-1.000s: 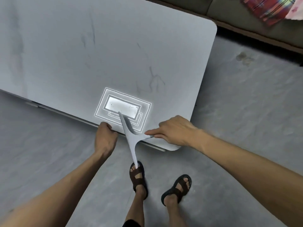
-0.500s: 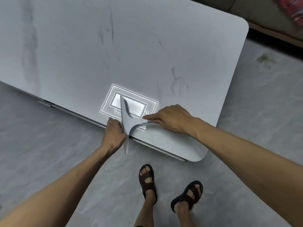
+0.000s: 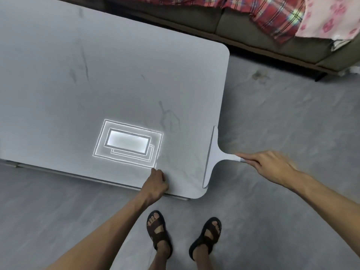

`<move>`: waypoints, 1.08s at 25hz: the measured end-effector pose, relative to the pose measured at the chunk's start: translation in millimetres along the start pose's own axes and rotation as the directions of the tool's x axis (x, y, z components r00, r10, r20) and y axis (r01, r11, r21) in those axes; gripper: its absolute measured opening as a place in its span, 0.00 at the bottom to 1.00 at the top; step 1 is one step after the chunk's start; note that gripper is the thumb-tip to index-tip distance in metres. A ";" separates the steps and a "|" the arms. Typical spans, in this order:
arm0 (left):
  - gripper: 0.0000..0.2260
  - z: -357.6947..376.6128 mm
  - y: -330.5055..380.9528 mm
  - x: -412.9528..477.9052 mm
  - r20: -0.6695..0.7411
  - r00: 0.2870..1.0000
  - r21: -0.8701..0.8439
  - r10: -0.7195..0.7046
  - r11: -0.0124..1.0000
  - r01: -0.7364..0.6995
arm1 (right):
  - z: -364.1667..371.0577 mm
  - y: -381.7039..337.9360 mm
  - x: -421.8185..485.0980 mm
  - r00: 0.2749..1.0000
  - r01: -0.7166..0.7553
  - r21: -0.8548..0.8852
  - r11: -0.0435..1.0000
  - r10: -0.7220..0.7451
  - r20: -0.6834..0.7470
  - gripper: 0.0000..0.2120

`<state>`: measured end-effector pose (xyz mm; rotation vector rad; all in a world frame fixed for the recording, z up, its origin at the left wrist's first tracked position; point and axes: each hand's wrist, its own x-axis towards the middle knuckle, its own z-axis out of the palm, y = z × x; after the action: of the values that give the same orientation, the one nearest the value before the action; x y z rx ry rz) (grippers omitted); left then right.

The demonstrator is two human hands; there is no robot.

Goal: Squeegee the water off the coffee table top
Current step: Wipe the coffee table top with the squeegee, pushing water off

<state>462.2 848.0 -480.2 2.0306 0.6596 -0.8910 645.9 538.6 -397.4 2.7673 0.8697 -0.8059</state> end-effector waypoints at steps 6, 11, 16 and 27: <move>0.01 -18.1 6.6 -4.7 -0.126 0.992 -0.074 0.013 0.997 -0.023 | -45.0 -19.1 -6.3 0.996 0.079 -0.117 0.990 -0.085 -0.039 0.17; 0.04 -58.2 -30.7 0.8 -0.456 0.853 -0.277 -0.254 0.951 0.135 | -44.4 -142.5 68.9 0.895 0.443 -0.089 0.892 -0.436 0.096 0.18; 0.06 -73.1 -76.4 18.8 -0.526 0.783 -0.342 -0.332 0.926 0.163 | -23.1 -242.2 157.0 0.792 0.607 -0.027 0.794 -0.602 0.103 0.17; 0.12 -7.0 25.3 48.4 -0.323 0.943 -0.021 -0.078 0.997 0.076 | -1.5 -41.2 121.7 0.970 0.212 0.093 0.973 -0.198 -0.140 0.18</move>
<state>512.2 846.7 -503.2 2.1780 0.9254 -0.5987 707.4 633.1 -458.9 2.8847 1.1868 -0.7283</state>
